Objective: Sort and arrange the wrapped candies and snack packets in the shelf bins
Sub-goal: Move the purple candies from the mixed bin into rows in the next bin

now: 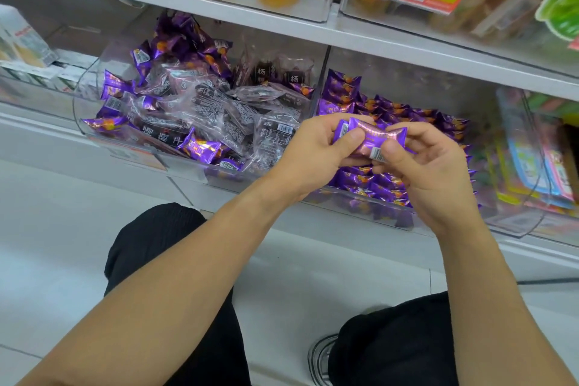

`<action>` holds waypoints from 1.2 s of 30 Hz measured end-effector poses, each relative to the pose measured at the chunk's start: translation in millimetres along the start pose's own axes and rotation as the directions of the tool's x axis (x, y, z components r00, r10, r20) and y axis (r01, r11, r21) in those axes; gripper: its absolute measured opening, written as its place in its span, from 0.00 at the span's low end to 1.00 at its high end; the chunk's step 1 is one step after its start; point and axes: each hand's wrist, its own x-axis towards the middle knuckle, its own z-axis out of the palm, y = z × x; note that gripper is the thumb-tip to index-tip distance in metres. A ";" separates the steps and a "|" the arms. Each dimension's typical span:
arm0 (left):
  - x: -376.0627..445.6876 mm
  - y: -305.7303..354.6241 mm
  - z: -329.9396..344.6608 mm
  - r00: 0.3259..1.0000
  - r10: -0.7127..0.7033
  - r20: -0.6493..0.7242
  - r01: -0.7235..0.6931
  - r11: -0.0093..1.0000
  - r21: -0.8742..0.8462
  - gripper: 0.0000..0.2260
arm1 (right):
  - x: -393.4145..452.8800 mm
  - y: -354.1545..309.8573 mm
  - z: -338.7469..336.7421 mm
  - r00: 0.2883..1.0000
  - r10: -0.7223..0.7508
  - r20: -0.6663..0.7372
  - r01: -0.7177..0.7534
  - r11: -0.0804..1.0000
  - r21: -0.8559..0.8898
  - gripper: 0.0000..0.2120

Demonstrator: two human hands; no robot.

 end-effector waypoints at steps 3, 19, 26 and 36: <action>-0.8 3.2 3.8 1.000 -0.017 -0.011 0.017 0.999 -0.038 0.13 | 2.2 -1.7 -5.6 0.996 0.092 -0.010 -0.090 0.988 0.129 0.16; -2.5 4.5 7.7 0.993 -0.104 -0.055 0.104 0.995 -0.006 0.13 | 5.1 3.5 -21.4 0.976 -0.217 0.013 0.217 0.976 0.013 0.20; -0.6 5.3 9.8 0.999 -0.001 -0.047 0.002 1.000 0.031 0.08 | 7.4 0.8 -29.4 0.974 -0.082 -0.211 0.120 0.977 0.174 0.14; -0.6 -4.9 2.7 0.994 0.109 -0.012 -0.099 0.941 0.322 0.28 | 8.1 -4.8 -26.8 0.970 0.032 -0.242 0.057 0.933 0.354 0.17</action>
